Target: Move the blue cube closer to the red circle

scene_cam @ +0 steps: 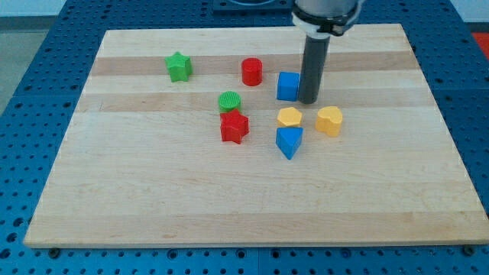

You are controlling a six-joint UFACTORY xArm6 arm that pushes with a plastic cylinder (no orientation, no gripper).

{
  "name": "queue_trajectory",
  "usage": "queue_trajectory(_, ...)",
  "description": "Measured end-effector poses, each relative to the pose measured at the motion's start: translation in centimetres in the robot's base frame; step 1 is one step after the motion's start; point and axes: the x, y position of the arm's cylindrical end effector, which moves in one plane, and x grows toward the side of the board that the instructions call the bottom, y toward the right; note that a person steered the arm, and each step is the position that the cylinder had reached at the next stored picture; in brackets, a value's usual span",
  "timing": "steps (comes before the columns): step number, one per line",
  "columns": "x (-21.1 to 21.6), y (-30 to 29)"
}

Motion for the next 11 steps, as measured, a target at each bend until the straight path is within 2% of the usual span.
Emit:
queue_trajectory(1,1.2,-1.3)
queue_trajectory(3,0.4,-5.3)
queue_trajectory(5,0.0,-0.6)
queue_trajectory(6,-0.5,-0.4)
queue_trajectory(8,-2.2,-4.4)
queue_trajectory(11,-3.5,-4.0)
